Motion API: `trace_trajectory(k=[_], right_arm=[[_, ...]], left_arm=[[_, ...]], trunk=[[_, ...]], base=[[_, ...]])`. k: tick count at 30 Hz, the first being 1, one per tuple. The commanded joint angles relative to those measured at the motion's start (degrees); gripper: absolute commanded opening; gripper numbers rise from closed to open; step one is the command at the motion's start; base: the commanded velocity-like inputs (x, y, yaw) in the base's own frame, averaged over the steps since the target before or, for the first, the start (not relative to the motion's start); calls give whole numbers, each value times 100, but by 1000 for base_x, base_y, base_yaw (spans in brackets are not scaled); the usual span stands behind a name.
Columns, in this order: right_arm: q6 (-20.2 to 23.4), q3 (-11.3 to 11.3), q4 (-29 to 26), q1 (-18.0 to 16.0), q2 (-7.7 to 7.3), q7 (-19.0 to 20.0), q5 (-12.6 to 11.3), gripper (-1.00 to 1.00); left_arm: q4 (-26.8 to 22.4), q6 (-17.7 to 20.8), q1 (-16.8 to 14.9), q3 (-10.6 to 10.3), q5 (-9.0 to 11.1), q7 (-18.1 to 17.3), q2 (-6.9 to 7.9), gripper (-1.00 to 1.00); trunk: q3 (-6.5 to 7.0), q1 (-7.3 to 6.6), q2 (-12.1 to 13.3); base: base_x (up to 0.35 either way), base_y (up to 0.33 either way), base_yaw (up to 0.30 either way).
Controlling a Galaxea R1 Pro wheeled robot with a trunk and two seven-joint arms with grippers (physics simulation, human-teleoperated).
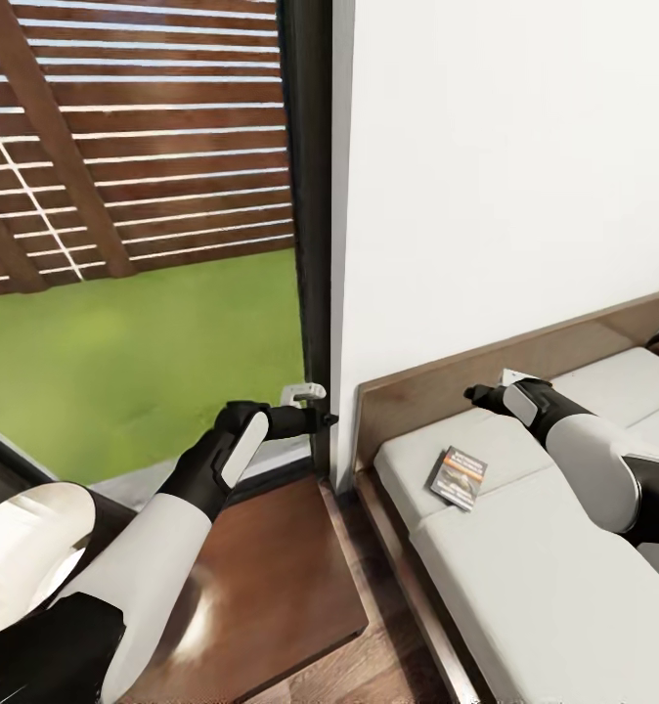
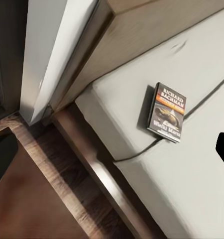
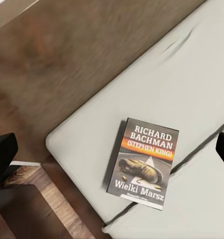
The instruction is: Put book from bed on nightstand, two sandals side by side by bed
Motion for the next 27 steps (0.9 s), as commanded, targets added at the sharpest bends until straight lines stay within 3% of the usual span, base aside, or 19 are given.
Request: trace_trajectory(k=[1, 27], right_arm=[[26, -9, -9, -3, 1, -31, -60, 100], [-149, -7, 4, -3, 5, -53, -68, 100]], left_arm=[[-3, 23, -5, 3, -20, -23, -1, 100], [-3, 22, -5, -5, -20, -23, -7, 100]], trunk=[[-20, 3, -11], [-258, 3, -11]], base=[[0, 0, 0], [0, 0, 0]])
